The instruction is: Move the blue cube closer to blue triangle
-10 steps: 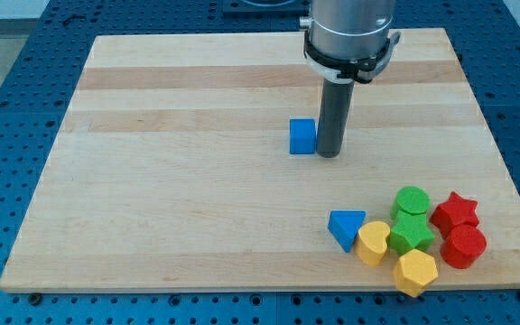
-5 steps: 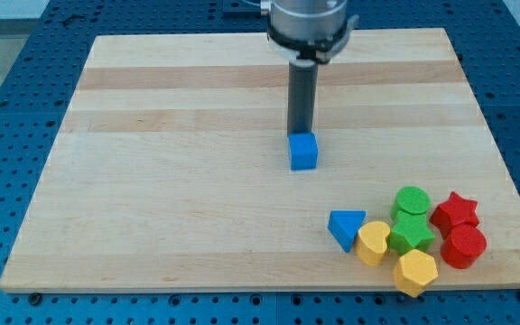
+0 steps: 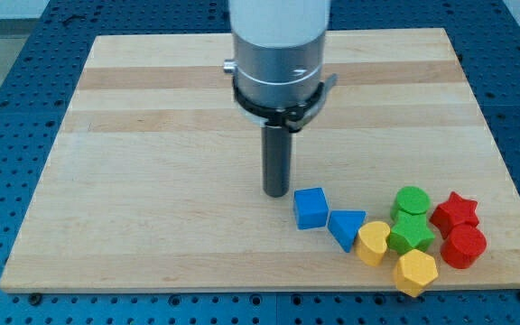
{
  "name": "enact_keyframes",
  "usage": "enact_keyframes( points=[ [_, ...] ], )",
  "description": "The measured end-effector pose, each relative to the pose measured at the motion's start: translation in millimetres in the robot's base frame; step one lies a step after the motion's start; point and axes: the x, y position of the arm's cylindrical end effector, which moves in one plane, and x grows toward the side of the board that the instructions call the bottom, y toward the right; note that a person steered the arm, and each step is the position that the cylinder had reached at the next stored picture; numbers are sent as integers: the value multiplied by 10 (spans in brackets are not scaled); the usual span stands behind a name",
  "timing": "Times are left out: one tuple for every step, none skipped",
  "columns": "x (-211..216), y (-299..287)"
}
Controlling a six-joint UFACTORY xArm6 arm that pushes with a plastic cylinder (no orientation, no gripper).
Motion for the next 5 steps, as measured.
enact_keyframes(
  points=[
    [120,-170],
    [358,-172],
    [390,-2],
    [377,306],
    [377,586]
  ],
)
